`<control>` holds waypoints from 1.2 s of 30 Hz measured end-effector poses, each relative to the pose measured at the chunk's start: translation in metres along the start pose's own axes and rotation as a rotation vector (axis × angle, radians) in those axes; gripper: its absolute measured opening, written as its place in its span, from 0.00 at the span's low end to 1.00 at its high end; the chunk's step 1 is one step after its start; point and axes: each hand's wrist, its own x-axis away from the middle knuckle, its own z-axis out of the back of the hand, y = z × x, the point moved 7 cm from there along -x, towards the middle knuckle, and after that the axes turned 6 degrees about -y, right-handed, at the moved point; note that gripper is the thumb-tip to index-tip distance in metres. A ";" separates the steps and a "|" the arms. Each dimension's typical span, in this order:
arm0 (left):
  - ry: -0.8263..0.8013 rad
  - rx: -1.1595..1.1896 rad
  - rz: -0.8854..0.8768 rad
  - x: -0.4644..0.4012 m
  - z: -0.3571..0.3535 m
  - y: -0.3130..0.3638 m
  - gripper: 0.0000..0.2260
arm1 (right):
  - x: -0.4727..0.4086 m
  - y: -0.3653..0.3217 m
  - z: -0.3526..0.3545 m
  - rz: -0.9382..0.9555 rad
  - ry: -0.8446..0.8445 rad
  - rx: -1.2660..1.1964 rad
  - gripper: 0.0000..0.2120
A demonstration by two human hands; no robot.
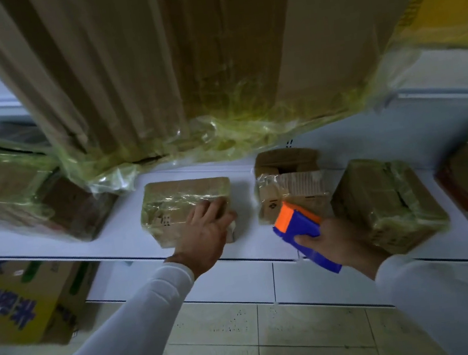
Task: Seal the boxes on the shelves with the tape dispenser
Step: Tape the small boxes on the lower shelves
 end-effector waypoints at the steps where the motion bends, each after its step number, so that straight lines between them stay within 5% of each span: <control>1: 0.012 0.006 -0.020 0.003 0.003 -0.004 0.15 | -0.001 0.003 0.004 -0.012 0.013 0.021 0.19; 9: 0.088 0.214 -0.156 0.035 0.011 -0.020 0.03 | 0.007 -0.005 -0.007 0.127 -0.002 -0.159 0.19; 18: 0.038 0.313 -0.045 0.062 0.014 -0.035 0.26 | 0.046 -0.018 -0.025 0.203 -0.193 -0.208 0.16; 30: 0.099 0.296 0.035 0.047 0.008 -0.024 0.16 | 0.070 -0.042 -0.024 0.268 -0.218 -0.267 0.09; 36: 0.156 0.485 0.017 0.061 0.030 -0.023 0.13 | 0.085 -0.048 -0.016 0.312 -0.280 -0.249 0.11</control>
